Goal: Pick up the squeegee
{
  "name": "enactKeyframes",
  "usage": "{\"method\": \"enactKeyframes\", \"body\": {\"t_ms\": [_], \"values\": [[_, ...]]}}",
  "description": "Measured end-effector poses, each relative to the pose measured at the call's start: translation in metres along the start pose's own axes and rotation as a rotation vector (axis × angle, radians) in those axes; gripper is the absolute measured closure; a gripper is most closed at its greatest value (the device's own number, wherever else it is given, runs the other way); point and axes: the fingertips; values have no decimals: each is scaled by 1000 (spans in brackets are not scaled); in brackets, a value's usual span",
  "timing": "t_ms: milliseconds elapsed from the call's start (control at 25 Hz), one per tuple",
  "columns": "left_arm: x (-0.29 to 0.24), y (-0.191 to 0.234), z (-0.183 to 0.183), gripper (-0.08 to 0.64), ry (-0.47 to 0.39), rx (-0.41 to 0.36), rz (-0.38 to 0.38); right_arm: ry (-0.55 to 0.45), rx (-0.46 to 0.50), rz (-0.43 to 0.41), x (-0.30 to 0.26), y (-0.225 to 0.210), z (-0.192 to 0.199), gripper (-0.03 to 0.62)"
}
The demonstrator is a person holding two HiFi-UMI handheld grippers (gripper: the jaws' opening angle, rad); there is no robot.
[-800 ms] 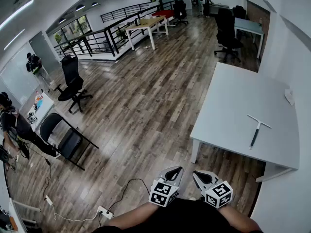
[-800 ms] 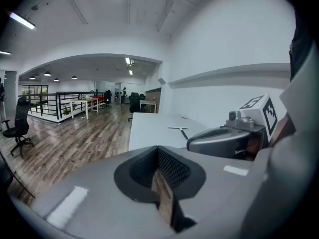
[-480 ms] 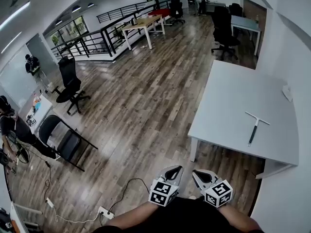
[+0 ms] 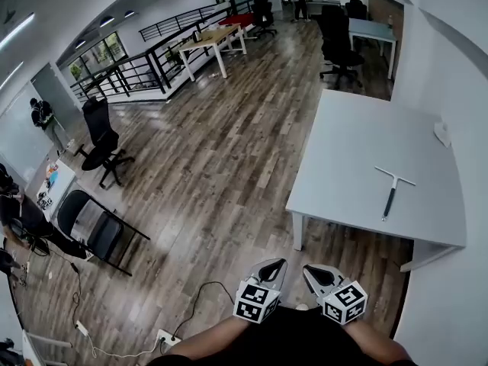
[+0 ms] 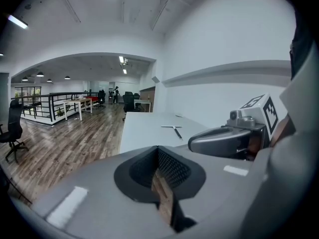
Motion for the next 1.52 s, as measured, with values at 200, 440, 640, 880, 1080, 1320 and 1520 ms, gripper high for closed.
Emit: {"method": "enactKeyframes", "body": {"t_ms": [200, 440, 640, 880, 1080, 1320, 1520], "values": [[-38, -20, -4, 554, -2, -46, 43, -23, -18, 54, 12, -38, 20, 586], [-30, -30, -26, 554, -6, -86, 66, -60, -40, 96, 33, -38, 6, 586], [-32, -60, -47, 554, -17, -139, 142, -96, -87, 168, 65, -44, 3, 586], [-38, -77, -52, 552, 5, -199, 175, -130, -149, 212, 76, -57, 9, 586], [-51, -84, -56, 552, 42, -231, 211, -153, -193, 254, 85, -66, 13, 586], [-82, -106, -66, 552, 78, -264, 294, -146, -288, 318, 97, -87, 32, 586], [-109, -116, -71, 552, 97, -303, 347, -130, -353, 356, 95, -106, 46, 586]]}}
Point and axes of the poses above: the fingertips, and each gripper's own axes: x backward along the fingers, y to its left, z out of its underside, and after that the axes turned 14 degrees about y, right-handed
